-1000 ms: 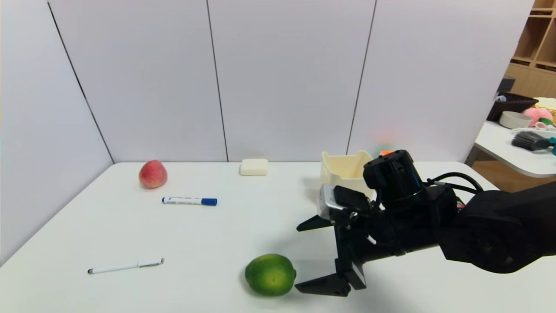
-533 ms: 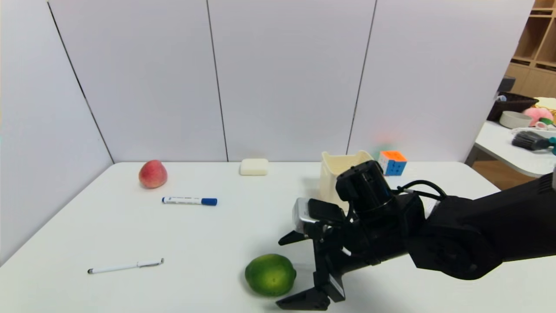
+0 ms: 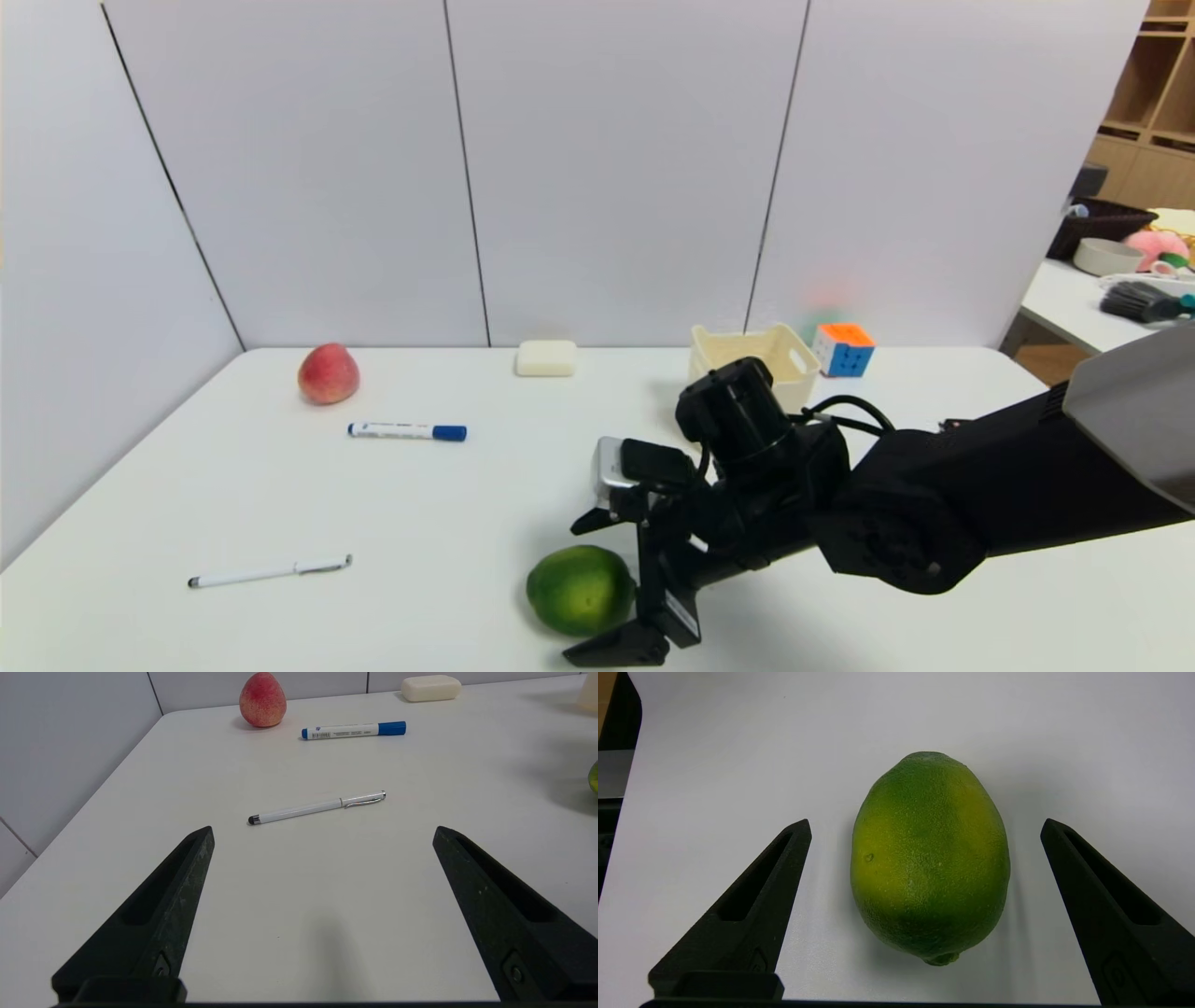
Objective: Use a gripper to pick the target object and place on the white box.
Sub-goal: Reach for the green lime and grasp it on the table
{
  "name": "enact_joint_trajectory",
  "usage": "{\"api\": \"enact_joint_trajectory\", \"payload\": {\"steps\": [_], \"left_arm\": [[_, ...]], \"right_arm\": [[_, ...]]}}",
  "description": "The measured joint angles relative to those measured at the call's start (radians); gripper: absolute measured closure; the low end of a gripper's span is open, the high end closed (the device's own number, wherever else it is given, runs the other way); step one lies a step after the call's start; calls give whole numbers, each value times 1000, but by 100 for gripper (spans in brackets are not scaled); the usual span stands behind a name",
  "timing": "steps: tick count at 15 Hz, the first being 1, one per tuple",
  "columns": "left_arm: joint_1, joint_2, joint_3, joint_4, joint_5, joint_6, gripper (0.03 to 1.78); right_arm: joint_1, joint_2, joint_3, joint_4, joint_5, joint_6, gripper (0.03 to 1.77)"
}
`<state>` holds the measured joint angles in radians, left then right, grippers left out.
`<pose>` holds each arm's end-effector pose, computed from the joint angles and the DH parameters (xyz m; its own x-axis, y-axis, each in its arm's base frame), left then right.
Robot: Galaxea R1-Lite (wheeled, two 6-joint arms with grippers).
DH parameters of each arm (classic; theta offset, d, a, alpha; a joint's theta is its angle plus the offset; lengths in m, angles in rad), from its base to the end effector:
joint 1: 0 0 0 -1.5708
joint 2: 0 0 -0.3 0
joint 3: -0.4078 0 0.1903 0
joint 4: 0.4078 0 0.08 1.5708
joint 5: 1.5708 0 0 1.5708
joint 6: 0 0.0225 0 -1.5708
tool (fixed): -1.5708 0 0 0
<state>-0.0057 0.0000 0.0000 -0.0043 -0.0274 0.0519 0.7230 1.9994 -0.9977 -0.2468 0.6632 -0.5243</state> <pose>-0.0228 -0.0005 0.0759 0.9994 -0.0331 0.0043 0.0328 0.9981 0.0520 0.2560 0.2443 0.0994 0.0230 0.8414 -0.5400 -0.9996 0.0277 0.0006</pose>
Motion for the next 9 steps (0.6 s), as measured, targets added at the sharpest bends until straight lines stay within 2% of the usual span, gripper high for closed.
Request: {"api": "enact_joint_trajectory", "payload": {"steps": [6, 9], "left_arm": [[0, 0, 0, 0, 0, 0, 12], [-1, 0, 0, 0, 0, 0, 12]], "right_arm": [[8, 33, -10, -3, 0, -6, 10], [8, 41, -17, -4, -6, -12, 57]]}}
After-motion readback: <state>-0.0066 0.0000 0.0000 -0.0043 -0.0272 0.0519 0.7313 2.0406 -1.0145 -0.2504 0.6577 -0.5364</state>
